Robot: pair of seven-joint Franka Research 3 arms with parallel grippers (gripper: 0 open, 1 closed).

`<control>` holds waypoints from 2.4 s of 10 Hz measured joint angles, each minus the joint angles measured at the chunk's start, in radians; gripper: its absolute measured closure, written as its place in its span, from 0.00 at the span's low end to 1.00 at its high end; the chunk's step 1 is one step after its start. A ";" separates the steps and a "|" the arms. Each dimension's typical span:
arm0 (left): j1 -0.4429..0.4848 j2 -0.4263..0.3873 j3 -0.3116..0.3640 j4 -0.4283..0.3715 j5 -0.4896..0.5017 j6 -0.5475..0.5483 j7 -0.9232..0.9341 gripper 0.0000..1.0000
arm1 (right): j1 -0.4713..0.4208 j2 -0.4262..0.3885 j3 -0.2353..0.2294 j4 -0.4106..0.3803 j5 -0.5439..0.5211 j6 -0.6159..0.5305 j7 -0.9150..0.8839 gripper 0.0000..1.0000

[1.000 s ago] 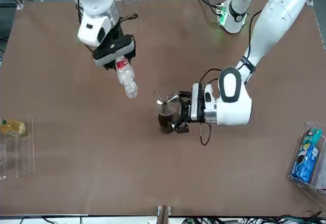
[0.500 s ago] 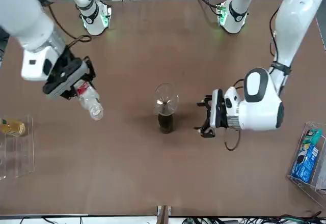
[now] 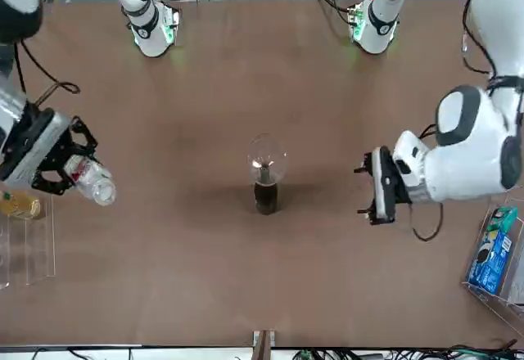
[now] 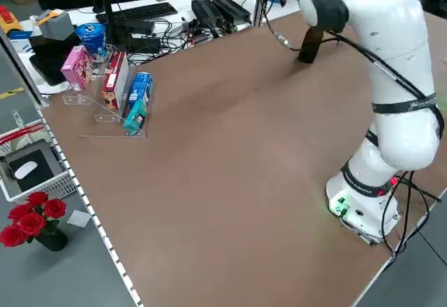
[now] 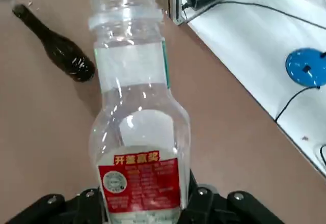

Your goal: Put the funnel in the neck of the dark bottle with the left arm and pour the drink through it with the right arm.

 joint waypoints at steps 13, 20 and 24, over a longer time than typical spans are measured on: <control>-0.124 -0.446 0.504 -0.060 0.022 -0.252 -0.859 0.00 | -0.004 0.043 -0.381 -0.630 0.715 -0.170 -1.437 0.48; -0.373 -0.618 0.778 -0.254 -0.005 -0.137 -0.909 0.00 | -0.038 0.395 -0.445 -0.631 0.826 -0.539 -1.620 0.48; -0.385 -0.545 0.777 -0.139 -0.007 -0.205 -0.992 0.00 | -0.038 0.486 -0.447 -0.627 0.831 -0.572 -1.631 0.48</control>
